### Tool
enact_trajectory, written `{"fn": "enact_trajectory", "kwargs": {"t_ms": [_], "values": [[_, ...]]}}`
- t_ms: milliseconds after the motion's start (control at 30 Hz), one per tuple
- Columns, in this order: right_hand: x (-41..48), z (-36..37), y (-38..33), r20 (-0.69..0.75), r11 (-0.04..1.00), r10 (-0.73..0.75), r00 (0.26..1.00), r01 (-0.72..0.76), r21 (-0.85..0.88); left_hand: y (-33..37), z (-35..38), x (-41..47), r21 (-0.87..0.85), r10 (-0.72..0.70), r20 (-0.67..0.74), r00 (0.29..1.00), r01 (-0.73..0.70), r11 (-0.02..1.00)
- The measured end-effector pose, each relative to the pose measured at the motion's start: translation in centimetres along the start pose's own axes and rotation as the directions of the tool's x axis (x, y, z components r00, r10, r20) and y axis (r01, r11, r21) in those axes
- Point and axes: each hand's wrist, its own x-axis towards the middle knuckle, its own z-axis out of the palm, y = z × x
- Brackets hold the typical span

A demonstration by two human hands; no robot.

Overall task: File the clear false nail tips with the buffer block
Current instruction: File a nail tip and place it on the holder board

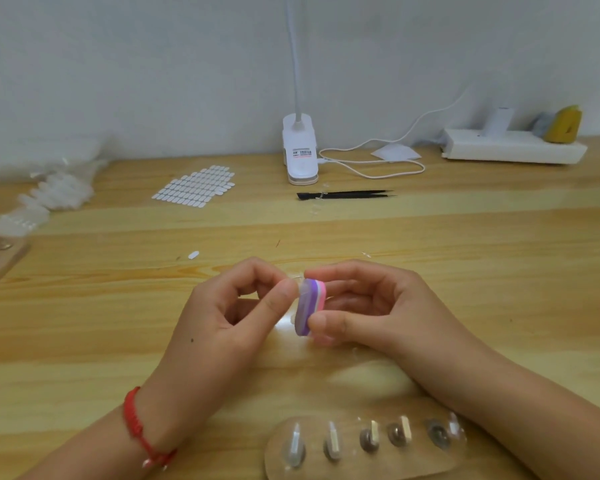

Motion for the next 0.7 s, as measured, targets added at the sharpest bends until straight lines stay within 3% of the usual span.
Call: {"fn": "enact_trajectory", "kwargs": {"t_ms": [200, 367, 533, 700], "values": [[0.33, -0.82, -0.13, -0.003, 0.987, 0.031, 1.0, -0.03, 0.156, 0.05, 0.09, 0.25, -0.069, -0.081, 0.029, 0.996, 0.083, 0.994], [0.4, -0.5, 0.22, 0.034, 1.0, -0.016, 0.999, 0.016, -0.003, 0.08, 0.19, 0.59, -0.07, -0.053, -0.071, 0.996, 0.048, 0.996], [0.4, -0.74, 0.2, -0.072, 0.991, -0.045, 0.996, 0.053, 0.122, -0.04, 0.33, 0.32, -0.035, -0.012, -0.046, 0.999, 0.01, 0.999], [0.09, -0.26, 0.07, 0.009, 0.999, -0.049, 0.999, 0.049, -0.005, -0.15, 0.12, 0.36, -0.046, 0.009, -0.007, 1.0, -0.01, 0.999]]}}
